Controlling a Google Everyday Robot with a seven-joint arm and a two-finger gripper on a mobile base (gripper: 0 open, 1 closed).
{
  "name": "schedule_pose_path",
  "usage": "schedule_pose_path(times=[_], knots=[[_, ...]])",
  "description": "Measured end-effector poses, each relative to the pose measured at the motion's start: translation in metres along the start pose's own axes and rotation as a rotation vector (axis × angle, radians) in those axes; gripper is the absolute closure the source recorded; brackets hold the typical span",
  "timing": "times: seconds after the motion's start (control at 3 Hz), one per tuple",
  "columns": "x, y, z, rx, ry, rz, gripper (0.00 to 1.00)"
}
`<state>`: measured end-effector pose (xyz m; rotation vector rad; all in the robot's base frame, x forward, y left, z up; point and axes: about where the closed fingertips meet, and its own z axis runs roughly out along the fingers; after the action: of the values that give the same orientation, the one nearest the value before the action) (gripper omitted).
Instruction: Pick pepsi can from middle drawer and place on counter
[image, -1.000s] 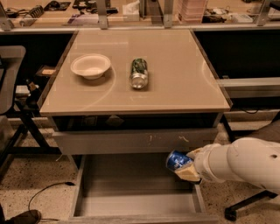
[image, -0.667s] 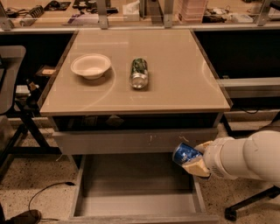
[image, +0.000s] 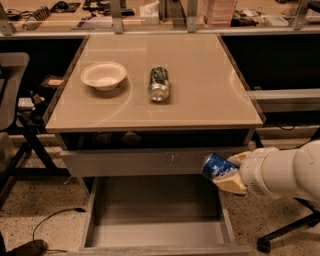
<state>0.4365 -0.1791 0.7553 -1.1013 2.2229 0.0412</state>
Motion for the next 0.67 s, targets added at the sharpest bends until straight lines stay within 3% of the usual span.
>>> schedule_pose_path(times=[0.67], knots=[[-0.042,-0.046,-0.052,0.097,-0.049,-0.034,1.00]])
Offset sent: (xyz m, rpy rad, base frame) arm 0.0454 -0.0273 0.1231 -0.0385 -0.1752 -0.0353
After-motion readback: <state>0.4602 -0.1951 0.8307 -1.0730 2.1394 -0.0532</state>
